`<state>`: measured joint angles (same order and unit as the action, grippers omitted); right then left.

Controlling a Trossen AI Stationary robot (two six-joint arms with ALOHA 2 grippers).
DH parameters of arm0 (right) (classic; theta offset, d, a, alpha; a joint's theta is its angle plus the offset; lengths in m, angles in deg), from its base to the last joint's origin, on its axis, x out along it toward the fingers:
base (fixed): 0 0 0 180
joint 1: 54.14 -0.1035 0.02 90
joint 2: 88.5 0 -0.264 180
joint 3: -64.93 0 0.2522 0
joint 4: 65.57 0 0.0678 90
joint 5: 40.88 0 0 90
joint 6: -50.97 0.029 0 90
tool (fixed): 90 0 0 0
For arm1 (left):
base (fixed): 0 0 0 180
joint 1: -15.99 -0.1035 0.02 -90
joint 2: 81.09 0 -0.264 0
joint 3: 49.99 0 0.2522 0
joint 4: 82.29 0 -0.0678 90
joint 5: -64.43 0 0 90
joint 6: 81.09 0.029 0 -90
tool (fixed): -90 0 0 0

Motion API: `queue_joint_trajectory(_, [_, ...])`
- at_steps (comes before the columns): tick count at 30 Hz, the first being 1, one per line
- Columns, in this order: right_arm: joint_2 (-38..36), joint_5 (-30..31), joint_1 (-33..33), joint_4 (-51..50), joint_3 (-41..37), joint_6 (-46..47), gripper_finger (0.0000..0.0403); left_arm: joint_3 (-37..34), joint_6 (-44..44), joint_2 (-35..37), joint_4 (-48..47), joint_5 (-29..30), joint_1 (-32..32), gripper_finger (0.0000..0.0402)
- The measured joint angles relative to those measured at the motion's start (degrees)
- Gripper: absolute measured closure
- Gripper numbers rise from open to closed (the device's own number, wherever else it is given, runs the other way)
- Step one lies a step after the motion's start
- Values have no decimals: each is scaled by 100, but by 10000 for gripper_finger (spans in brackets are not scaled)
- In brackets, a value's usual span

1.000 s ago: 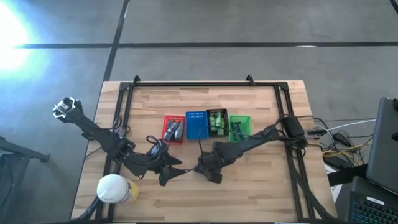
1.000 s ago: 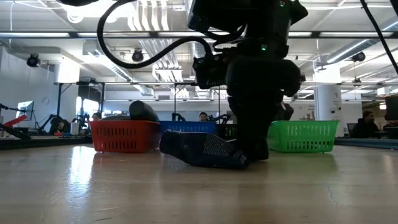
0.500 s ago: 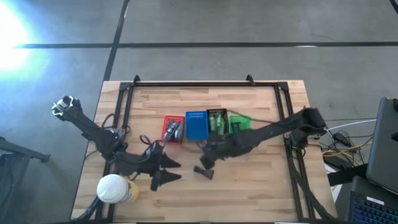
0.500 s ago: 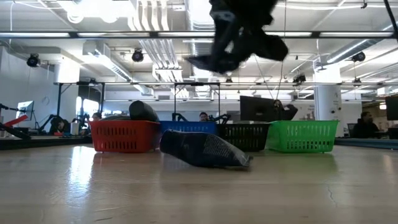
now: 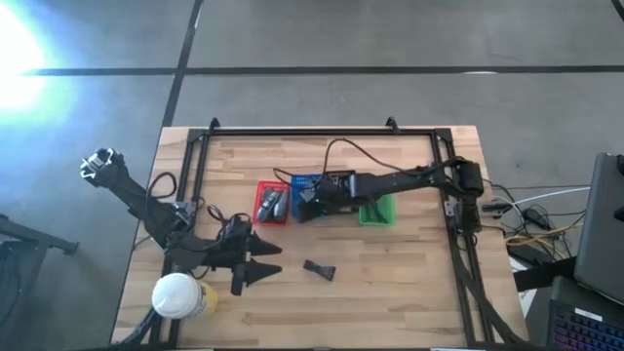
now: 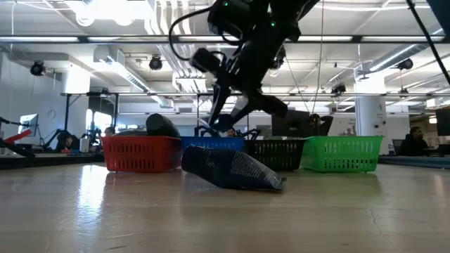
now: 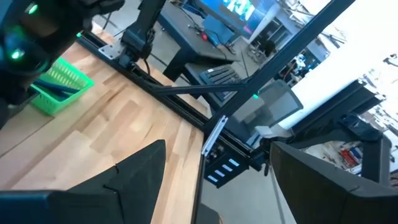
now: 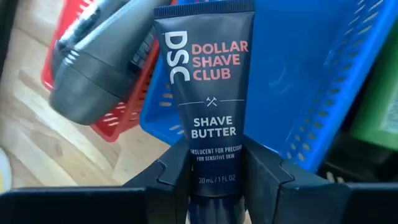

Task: Pick & Place Travel size toiletries
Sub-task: Put the black shave cream into the blue bin

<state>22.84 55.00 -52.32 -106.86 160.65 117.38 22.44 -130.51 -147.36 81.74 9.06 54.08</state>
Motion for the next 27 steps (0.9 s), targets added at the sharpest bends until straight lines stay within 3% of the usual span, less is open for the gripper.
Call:
queue_joint_trajectory(6, [137, 215, 7, 103, 10, 293, 276, 0, -10, 10, 30, -1, 17, 108])
queue_joint_trajectory(16, [97, 491, 75, 107, 13, 191, 199, -1, -130, 10, 29, -33, 24, 108])
queue_joint_trajectory(27, [-696, 493, -548, -565, 13, -1269, 136, -61, -361, -142, 89, -115, 22, 108])
